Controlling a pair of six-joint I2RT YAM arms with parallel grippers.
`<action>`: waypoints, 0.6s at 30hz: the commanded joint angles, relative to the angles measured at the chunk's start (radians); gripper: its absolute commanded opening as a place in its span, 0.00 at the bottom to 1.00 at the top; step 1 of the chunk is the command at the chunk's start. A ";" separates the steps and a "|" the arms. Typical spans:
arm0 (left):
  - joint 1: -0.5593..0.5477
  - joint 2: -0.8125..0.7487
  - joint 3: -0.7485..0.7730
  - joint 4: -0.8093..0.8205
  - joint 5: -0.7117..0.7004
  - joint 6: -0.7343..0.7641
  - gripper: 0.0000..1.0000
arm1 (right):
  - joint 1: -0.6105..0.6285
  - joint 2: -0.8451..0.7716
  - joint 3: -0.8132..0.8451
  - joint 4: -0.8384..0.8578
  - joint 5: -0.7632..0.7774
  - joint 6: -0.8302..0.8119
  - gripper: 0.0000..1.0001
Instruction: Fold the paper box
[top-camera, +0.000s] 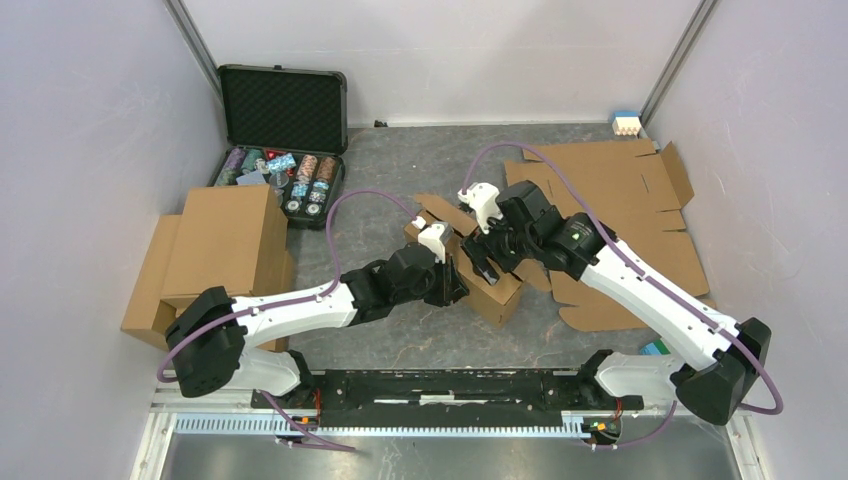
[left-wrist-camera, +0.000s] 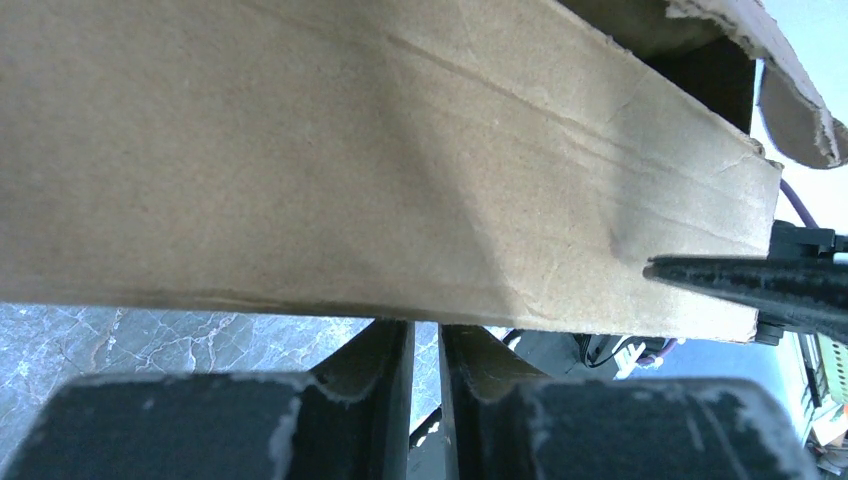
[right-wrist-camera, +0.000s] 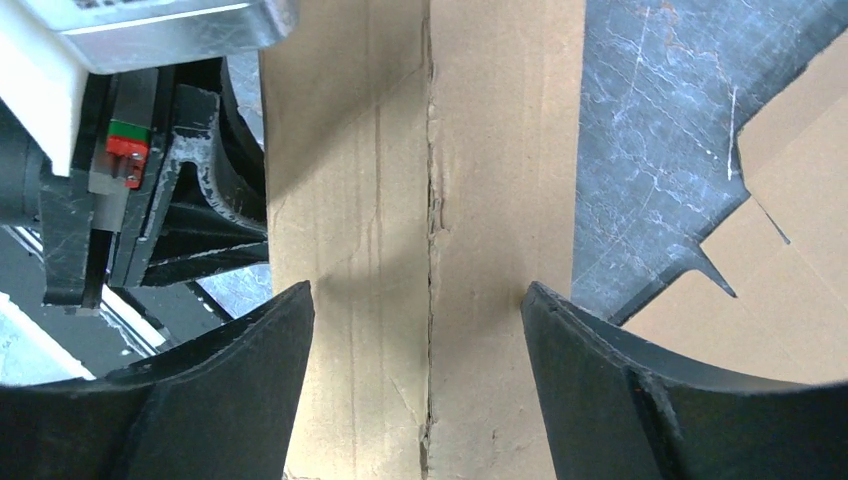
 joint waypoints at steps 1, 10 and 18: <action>-0.004 -0.024 0.002 0.051 -0.028 -0.006 0.21 | -0.001 -0.027 0.022 0.031 0.059 0.017 0.78; -0.004 -0.025 0.004 0.047 -0.033 -0.004 0.21 | 0.000 -0.020 0.024 0.040 0.208 0.032 0.37; -0.004 -0.008 0.016 0.045 -0.040 -0.001 0.21 | 0.001 -0.053 0.047 0.053 0.171 0.026 0.00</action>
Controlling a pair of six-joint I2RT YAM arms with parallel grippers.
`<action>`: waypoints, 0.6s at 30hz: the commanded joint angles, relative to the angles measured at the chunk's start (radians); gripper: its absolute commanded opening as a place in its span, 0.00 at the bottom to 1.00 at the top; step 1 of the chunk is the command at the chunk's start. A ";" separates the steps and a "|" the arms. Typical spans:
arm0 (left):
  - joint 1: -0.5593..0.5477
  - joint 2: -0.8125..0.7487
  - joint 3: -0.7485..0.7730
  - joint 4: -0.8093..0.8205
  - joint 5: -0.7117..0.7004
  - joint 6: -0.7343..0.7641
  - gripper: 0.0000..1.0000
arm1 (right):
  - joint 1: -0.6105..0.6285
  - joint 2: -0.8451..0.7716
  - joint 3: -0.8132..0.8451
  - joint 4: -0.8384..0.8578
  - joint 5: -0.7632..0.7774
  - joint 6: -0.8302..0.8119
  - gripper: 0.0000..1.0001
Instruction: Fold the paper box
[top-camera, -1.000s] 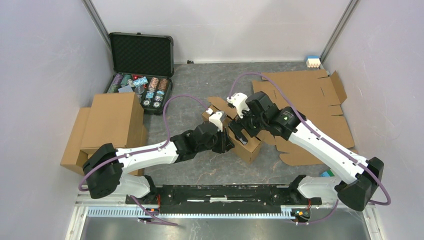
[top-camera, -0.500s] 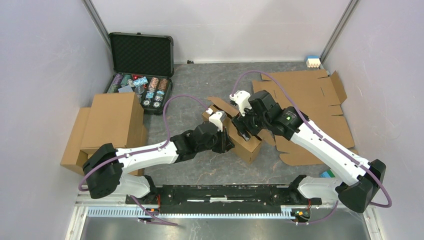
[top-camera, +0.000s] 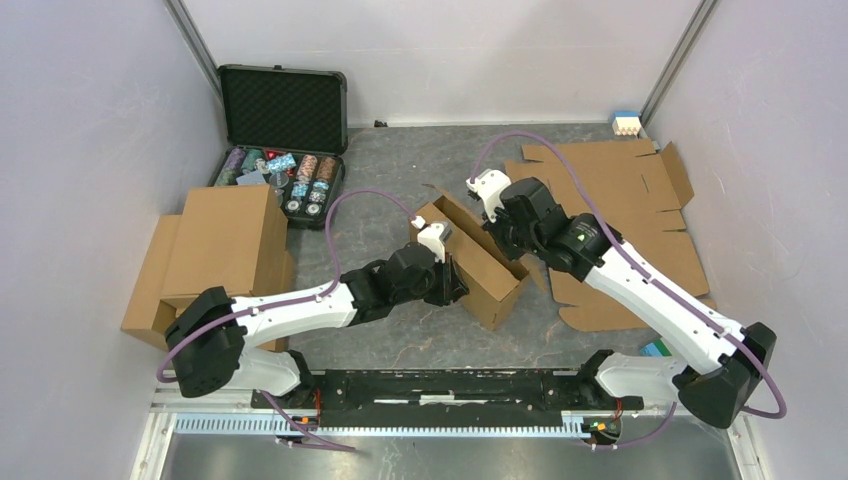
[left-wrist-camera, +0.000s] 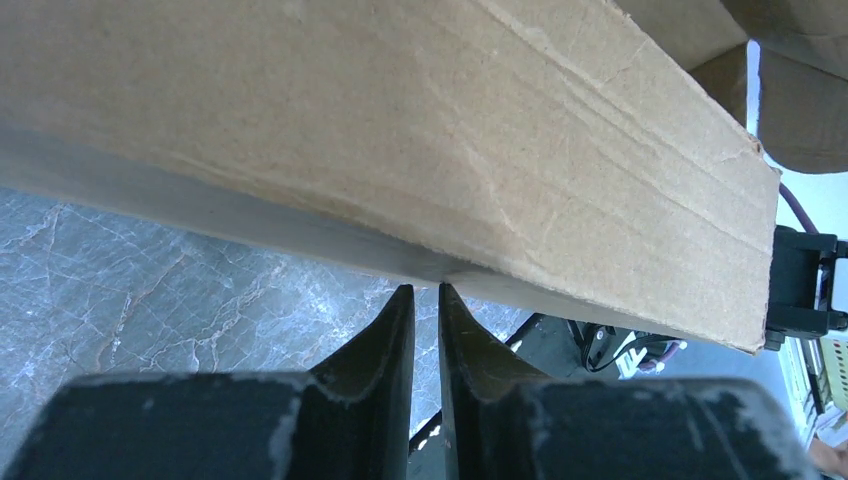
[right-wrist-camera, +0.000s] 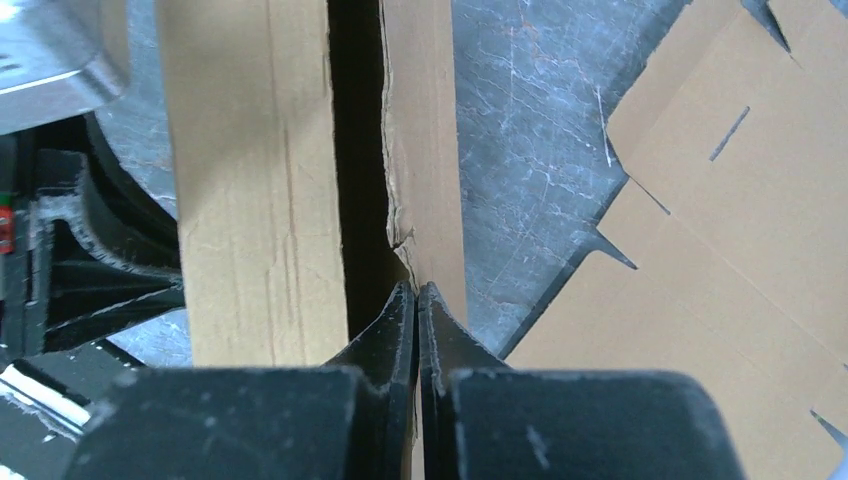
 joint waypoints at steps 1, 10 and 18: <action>-0.003 -0.004 0.019 0.043 -0.030 -0.001 0.21 | 0.003 -0.039 0.043 0.005 -0.070 0.013 0.00; -0.004 0.002 0.023 0.041 -0.027 -0.004 0.21 | 0.003 -0.039 0.045 0.021 -0.365 0.047 0.00; -0.004 -0.045 -0.018 0.046 -0.024 -0.003 0.21 | 0.003 -0.043 -0.007 0.079 -0.457 0.077 0.03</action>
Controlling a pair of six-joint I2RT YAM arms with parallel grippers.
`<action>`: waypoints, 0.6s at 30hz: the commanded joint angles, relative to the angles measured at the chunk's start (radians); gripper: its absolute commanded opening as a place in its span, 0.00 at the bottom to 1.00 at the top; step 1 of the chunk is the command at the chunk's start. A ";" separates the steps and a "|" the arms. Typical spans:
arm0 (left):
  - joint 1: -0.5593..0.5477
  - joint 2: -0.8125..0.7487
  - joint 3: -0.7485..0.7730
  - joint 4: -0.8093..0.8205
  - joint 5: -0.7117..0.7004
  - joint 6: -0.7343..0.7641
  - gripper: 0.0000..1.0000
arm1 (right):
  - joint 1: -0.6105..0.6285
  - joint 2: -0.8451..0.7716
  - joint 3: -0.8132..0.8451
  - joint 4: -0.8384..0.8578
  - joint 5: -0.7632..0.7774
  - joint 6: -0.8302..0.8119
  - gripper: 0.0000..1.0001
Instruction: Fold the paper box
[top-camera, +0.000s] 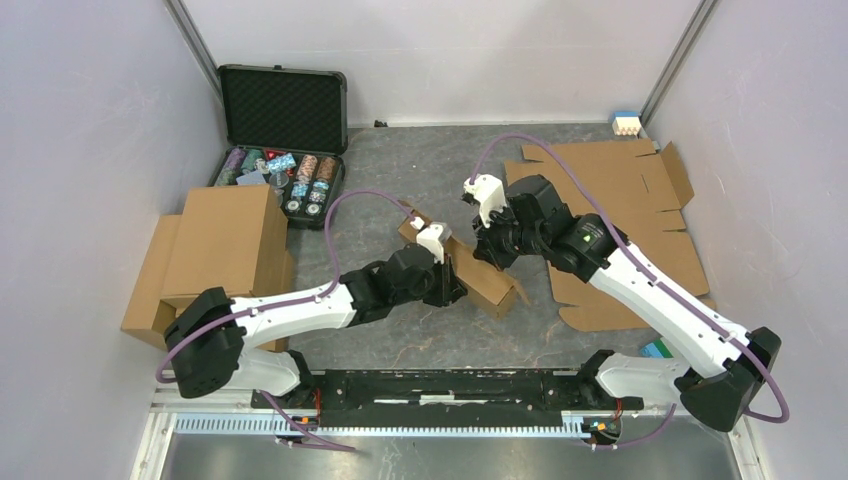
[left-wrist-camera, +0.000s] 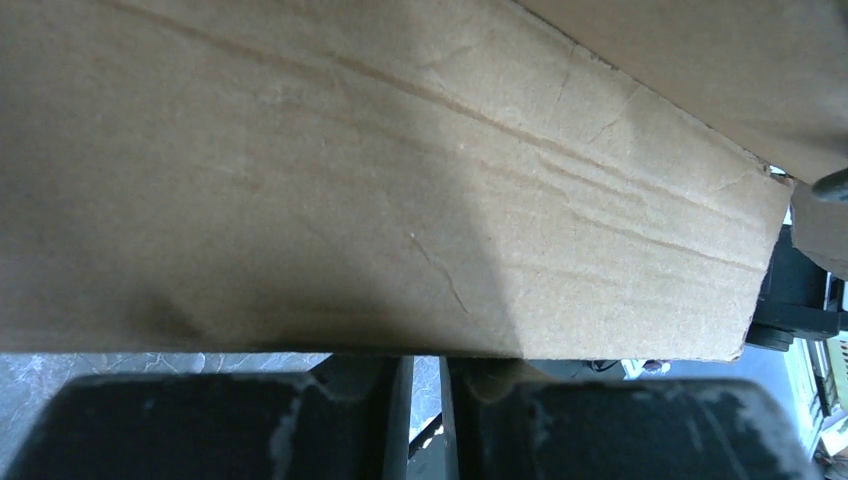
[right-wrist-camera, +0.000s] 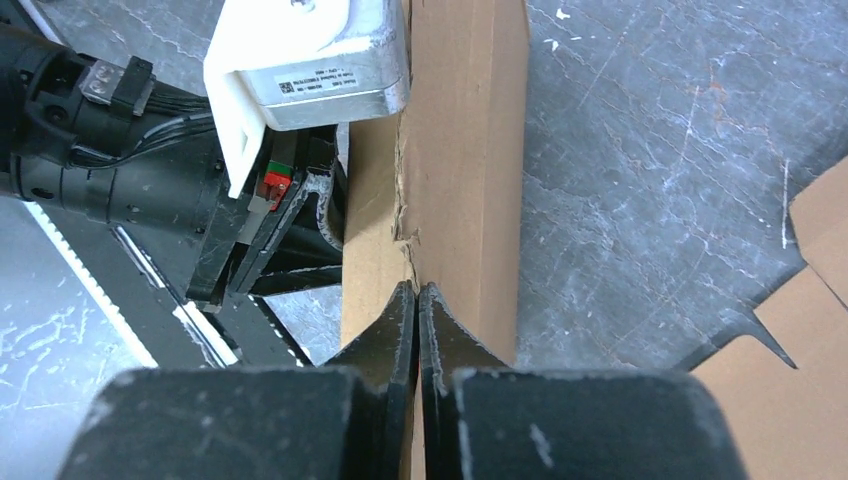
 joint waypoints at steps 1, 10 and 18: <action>-0.003 -0.058 -0.033 0.055 -0.015 -0.004 0.21 | 0.007 -0.021 -0.021 0.055 -0.125 0.042 0.05; -0.003 -0.124 -0.123 0.104 -0.029 -0.001 0.22 | 0.006 -0.039 -0.029 0.060 -0.097 0.043 0.64; -0.004 -0.111 -0.147 0.133 -0.024 -0.008 0.21 | -0.031 -0.024 -0.032 0.059 0.146 -0.001 0.98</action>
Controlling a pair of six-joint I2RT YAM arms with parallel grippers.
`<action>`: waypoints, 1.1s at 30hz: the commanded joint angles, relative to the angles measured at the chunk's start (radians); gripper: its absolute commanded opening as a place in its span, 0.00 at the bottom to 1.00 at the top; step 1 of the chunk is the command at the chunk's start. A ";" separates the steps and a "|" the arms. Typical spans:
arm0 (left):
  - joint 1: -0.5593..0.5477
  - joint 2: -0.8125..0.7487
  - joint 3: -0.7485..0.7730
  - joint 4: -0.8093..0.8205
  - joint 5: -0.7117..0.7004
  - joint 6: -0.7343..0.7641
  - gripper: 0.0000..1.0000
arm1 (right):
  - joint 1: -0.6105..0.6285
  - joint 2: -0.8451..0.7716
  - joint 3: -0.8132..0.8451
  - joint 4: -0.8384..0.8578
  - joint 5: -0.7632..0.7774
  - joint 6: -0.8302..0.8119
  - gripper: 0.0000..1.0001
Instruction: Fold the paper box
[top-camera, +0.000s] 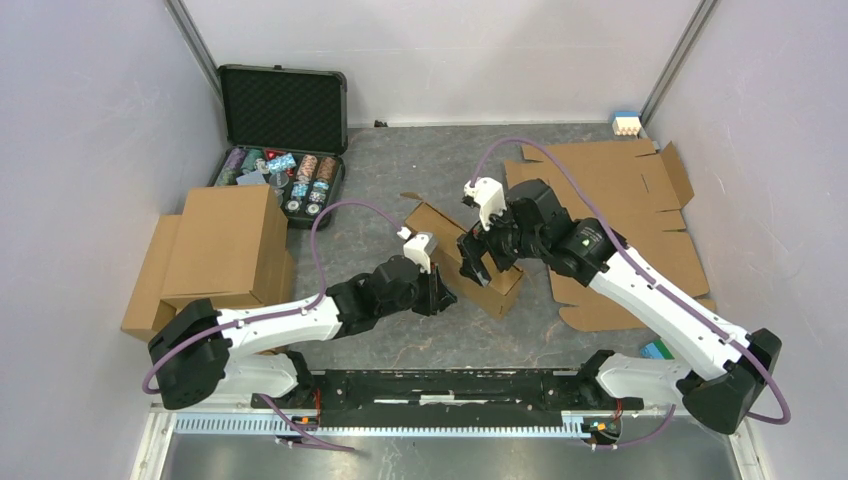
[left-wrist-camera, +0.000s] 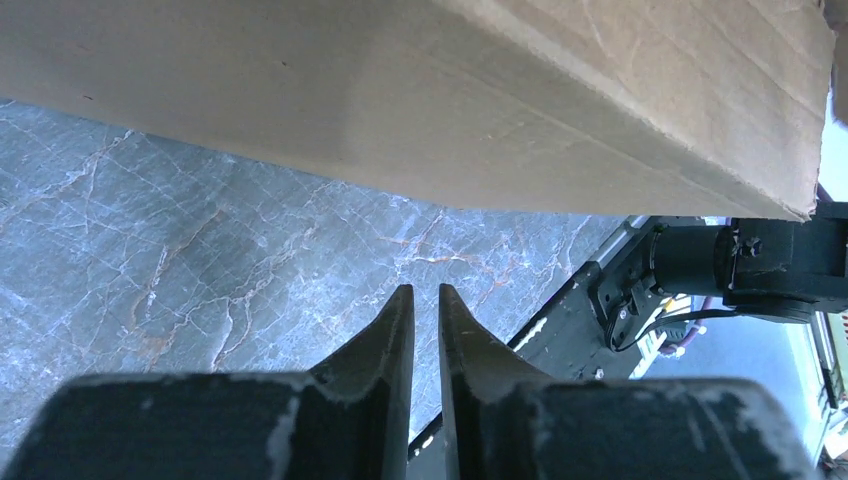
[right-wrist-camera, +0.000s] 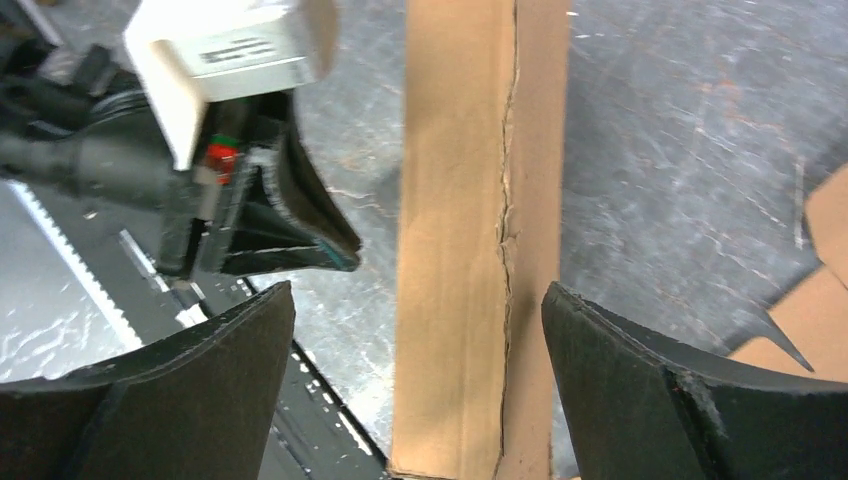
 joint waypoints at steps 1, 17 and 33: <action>-0.004 -0.004 0.000 0.061 -0.016 -0.006 0.21 | -0.067 0.018 -0.006 0.015 0.125 -0.041 0.98; -0.004 0.098 0.117 0.051 -0.018 0.028 0.21 | -0.088 0.033 -0.038 -0.042 -0.102 -0.074 0.93; -0.004 0.151 0.235 0.006 -0.014 0.049 0.21 | -0.003 0.048 0.004 -0.139 0.145 -0.074 0.67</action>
